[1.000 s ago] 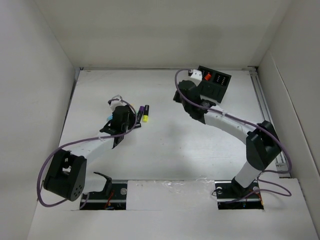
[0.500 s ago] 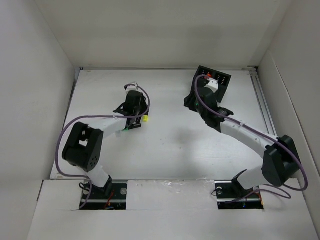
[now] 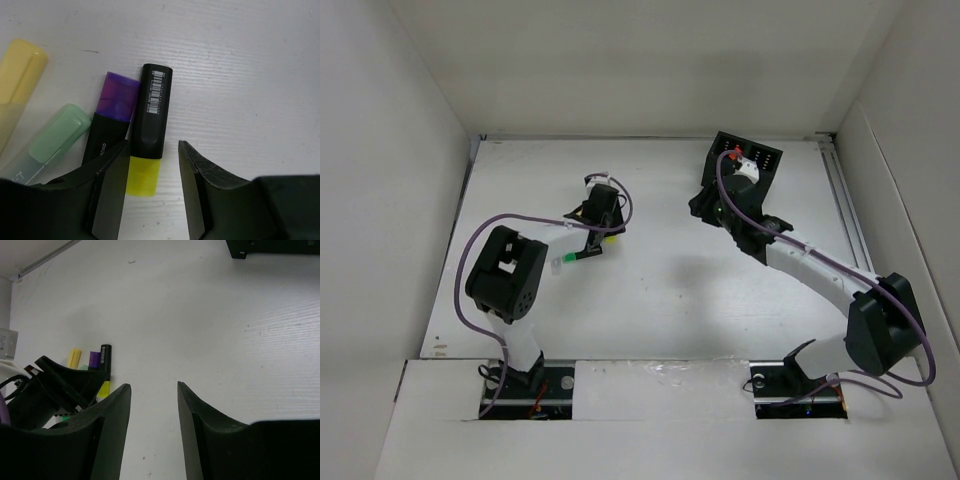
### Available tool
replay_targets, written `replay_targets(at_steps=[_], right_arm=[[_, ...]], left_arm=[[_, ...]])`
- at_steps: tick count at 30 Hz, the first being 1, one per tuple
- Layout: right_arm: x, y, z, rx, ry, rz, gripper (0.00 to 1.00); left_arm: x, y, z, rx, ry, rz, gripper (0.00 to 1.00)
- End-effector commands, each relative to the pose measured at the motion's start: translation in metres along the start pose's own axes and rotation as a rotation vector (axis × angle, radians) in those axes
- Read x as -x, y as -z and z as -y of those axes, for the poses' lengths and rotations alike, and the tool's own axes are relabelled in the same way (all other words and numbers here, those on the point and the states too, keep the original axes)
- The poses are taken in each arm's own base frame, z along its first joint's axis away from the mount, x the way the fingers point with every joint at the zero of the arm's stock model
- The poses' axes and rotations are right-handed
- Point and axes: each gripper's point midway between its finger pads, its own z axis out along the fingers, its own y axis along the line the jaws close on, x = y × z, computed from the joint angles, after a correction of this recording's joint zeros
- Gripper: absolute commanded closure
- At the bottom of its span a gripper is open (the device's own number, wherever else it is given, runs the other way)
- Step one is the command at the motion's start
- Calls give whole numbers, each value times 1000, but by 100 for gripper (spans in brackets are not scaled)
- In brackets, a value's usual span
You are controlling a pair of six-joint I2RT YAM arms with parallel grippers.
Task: Sort the stationery into containers
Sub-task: Pick up the pen from the center of the board.
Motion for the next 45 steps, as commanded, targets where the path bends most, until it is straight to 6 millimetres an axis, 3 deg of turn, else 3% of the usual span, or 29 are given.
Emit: replay_targets(at_steps=[1, 7, 9, 13, 18, 21, 22, 24, 25, 27, 29, 32, 37, 39, 40, 45], right_arm=[[9, 5, -9, 42, -17, 24, 52], [9, 5, -9, 42, -17, 24, 51], [9, 5, -9, 42, -17, 24, 49], [10, 5, -11, 60, -22, 18, 44], [19, 11, -14, 91, -34, 25, 27], [17, 17, -15, 117, -47, 6, 17], [18, 17, -13, 118, -50, 5, 14], [17, 20, -17, 155, -64, -13, 11], [12, 19, -13, 158, -65, -33, 8], [4, 22, -20, 206, -63, -69, 8], [0, 22, -25, 230, -70, -91, 6], [-12, 19, -36, 292, -77, -155, 3], [-29, 23, -80, 444, -49, -244, 2], [-39, 14, -81, 434, -44, -270, 3], [-46, 11, -81, 422, -40, -278, 3], [-49, -2, -79, 400, -74, -273, 10]], left_arm=[[1, -10, -4, 36, -22, -6, 60], [-12, -20, -15, 86, -37, -40, 65], [-15, -22, -11, 81, -44, -44, 72], [-23, -21, -3, 89, -75, -40, 100], [-4, 5, 36, -20, -92, 36, 100], [-8, 24, 55, -121, -95, 40, 100], [2, 39, 67, -192, -80, 67, 100], [-1, 52, 71, -251, -59, 62, 100], [12, 67, 80, -311, -44, 110, 100], [1, 81, 85, -395, -38, 97, 100], [8, 103, 99, -507, -35, 131, 100], [2, 117, 106, -596, -57, 129, 100], [-8, 128, 114, -687, -109, 103, 100], [-4, 134, 121, -731, -114, 123, 100], [-11, 136, 122, -754, -110, 105, 100], [-12, 144, 123, -788, -116, 106, 100]])
